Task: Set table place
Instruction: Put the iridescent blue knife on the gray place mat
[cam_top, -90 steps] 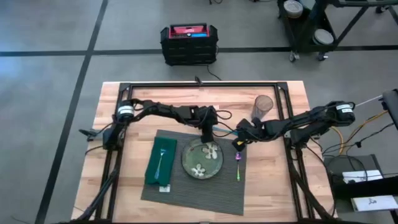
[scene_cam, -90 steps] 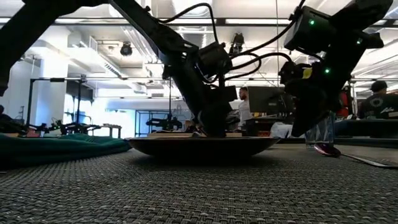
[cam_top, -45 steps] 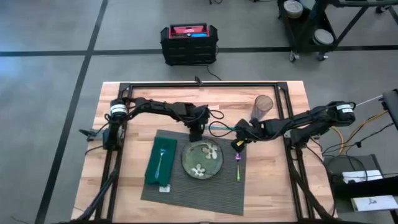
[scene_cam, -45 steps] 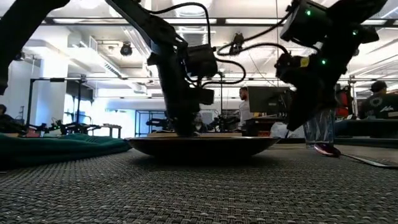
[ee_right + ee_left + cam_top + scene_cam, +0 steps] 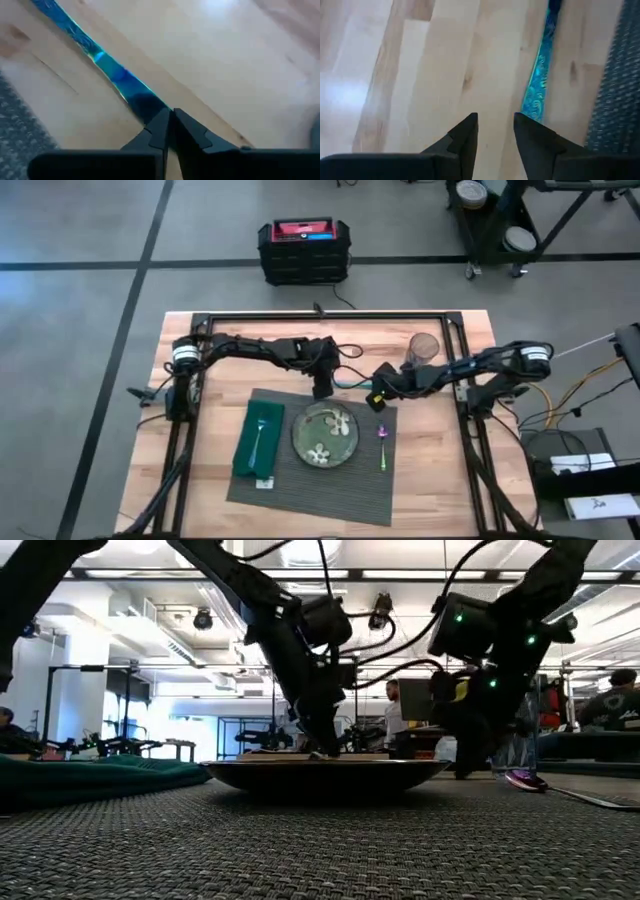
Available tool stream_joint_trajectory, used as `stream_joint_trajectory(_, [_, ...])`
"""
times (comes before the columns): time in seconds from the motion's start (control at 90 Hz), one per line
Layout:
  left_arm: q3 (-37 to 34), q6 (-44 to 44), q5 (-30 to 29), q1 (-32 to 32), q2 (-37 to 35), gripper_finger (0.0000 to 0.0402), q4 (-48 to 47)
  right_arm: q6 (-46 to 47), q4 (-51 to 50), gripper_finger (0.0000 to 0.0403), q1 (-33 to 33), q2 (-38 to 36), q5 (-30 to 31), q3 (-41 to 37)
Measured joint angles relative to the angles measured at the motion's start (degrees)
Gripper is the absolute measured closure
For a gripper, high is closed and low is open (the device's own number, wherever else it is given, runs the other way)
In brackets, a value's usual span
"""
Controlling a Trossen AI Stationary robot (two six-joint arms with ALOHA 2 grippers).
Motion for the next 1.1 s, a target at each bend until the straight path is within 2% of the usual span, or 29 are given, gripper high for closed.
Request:
stream_joint_trajectory(0.333, [-2.91, -0.46, 0.22, 0.55, 0.25, 0.0289, -3.70, -5.41, 16.57, 0.0401, -0.82, 4.83, -1.54, -0.12])
stream_joint_trajectory(0.6, [-5.33, -2.87, 4.27, 0.59, -1.67, 0.0289, -6.16, -10.63, 29.93, 0.0401, -4.10, 8.39, -2.19, 0.47])
stream_joint_trajectory(0.722, [-4.97, -2.93, 4.96, 0.48, -3.80, 0.0289, -8.86, -16.03, 27.09, 0.0401, -4.98, 6.80, -2.55, 3.19])
stream_joint_trajectory(0.822, [-4.77, -2.83, 4.76, 0.53, -6.92, 0.0289, -9.43, -20.42, 20.94, 0.0401, -5.17, 2.79, -3.31, 5.78])
stream_joint_trajectory(0.922, [-5.57, -2.48, 4.54, 0.85, -8.70, 0.0289, -10.03, -25.42, 14.33, 0.0401, -5.15, -1.25, -7.26, 7.34])
stream_joint_trajectory(0.978, [-6.31, -2.46, 4.48, 0.92, -9.16, 0.0289, -9.40, -26.18, 10.57, 0.0401, -5.15, -2.65, -9.77, 7.34])
stream_joint_trajectory(1.1, [-8.25, -2.56, 4.44, 1.10, -9.50, 0.0289, -3.46, -23.81, 5.59, 0.0401, -5.77, -2.99, -10.13, 5.87])
